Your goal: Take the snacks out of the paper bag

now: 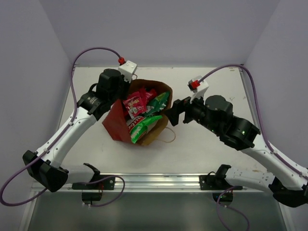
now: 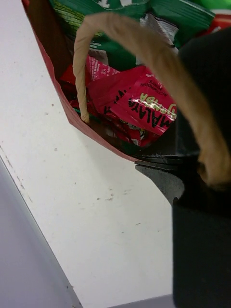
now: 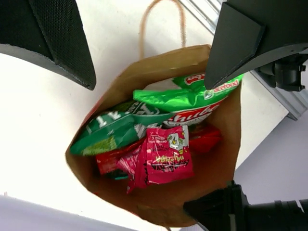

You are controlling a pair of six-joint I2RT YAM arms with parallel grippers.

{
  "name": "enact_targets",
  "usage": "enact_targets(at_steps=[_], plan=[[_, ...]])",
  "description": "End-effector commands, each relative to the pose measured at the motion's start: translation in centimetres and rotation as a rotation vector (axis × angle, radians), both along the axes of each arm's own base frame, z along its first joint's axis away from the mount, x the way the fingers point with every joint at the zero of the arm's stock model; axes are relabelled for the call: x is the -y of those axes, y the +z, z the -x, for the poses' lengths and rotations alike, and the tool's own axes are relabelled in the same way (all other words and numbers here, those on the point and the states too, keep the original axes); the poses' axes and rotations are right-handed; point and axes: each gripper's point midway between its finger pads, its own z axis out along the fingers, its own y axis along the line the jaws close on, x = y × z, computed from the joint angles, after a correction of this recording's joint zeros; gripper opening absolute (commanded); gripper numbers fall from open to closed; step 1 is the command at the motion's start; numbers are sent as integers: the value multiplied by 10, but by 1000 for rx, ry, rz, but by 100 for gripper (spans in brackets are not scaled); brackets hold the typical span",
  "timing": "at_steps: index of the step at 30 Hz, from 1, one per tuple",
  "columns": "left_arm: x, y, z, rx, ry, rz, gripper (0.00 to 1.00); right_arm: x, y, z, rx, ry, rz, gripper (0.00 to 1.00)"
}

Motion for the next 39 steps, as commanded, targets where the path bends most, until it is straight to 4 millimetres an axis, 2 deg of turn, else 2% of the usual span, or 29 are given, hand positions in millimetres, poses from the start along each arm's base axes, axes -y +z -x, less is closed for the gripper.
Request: enact_targets(at_steps=[1, 2, 3, 5, 6, 7, 8, 11, 13, 14, 15, 17, 18, 20, 24, 32, 37, 39], plan=[[-12, 104, -11, 324, 21, 56, 0, -31, 32, -14, 136, 94, -17, 97], [-11, 99, -11, 312, 16, 55, 0, -43, 30, -12, 142, 143, -24, 94], [-9, 88, -9, 286, 6, 58, 0, -56, 37, -16, 174, 168, -61, 89], [-8, 75, -7, 256, 4, 61, 0, -81, 14, -23, 149, 226, -42, 86], [-8, 68, -5, 230, 10, 74, 0, -91, 16, -28, 166, 234, -62, 84], [-7, 61, -3, 207, 9, 74, 0, -98, 9, -33, 160, 239, -58, 83], [-8, 57, -1, 191, 11, 79, 0, -115, 0, -38, 156, 272, -61, 81], [-7, 47, 3, 166, 13, 96, 0, -131, -16, -49, 162, 288, -59, 79], [-9, 49, 9, 175, 13, 109, 0, -148, -26, -59, 189, 314, -55, 79], [-10, 44, 10, 169, 14, 105, 0, -153, -31, -62, 202, 331, -39, 79], [-13, 47, 12, 179, 18, 109, 0, -161, -45, -69, 191, 343, -19, 79], [-13, 48, 15, 181, 16, 113, 0, -171, -57, -71, 185, 393, -6, 81], [-13, 50, 17, 183, 10, 117, 0, -177, -72, -76, 169, 400, 18, 82], [-13, 53, 19, 192, 3, 122, 0, -183, -76, -82, 178, 411, 42, 88], [-15, 58, 20, 201, 5, 121, 0, -195, -96, -89, 138, 425, 74, 99], [-14, 62, 21, 206, -1, 127, 0, -195, -133, -106, 79, 343, 127, 99], [-15, 64, 22, 206, -3, 127, 0, -195, -149, -118, 56, 289, 163, 99], [-16, 62, 22, 202, 3, 122, 0, -194, -148, -119, 60, 281, 160, 93]])
